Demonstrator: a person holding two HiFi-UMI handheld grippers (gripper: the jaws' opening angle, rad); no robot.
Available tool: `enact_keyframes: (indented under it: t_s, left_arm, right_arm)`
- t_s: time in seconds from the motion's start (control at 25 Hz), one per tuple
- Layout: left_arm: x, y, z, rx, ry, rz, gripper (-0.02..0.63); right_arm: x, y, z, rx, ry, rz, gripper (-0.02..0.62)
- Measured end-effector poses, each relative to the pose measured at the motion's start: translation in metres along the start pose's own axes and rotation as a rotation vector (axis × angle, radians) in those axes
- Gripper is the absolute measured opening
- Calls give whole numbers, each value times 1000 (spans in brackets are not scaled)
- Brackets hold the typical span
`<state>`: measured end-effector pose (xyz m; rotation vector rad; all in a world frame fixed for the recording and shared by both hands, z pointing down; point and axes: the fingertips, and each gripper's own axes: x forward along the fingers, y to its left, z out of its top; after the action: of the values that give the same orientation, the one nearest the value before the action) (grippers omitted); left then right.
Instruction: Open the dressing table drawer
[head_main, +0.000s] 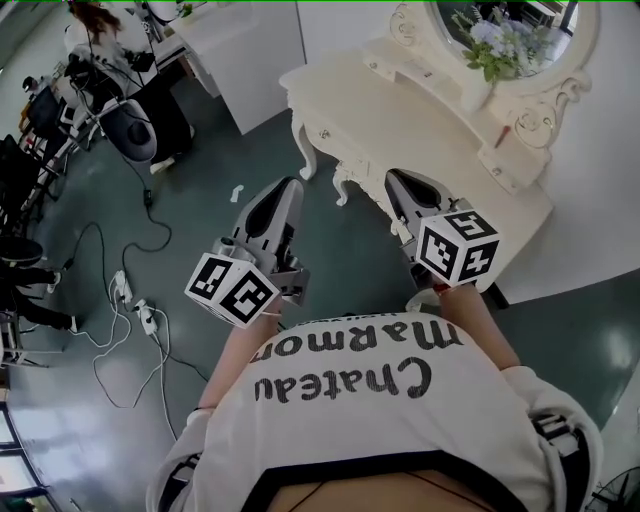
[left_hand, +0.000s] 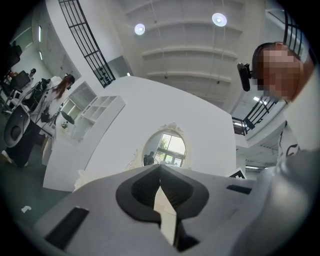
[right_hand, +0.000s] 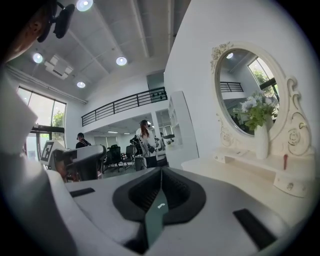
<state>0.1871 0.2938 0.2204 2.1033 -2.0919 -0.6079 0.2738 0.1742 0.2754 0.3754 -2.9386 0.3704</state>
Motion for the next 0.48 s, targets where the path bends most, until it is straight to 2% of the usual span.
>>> enact_keyframes:
  t_s: [0.2,0.36,0.48]
  left_arm:
    - [3,15,-11,-7,23,5,23]
    - [2,35,-20,-15,63,67,23]
    - [13,51,-21,-7,71,92,23]
  right_arm:
    - [20,-2,-11,-10,45,13,26]
    - [38,0,-17,-17,80,40,26]
    - [58,-15,-15,-15,90,50,26]
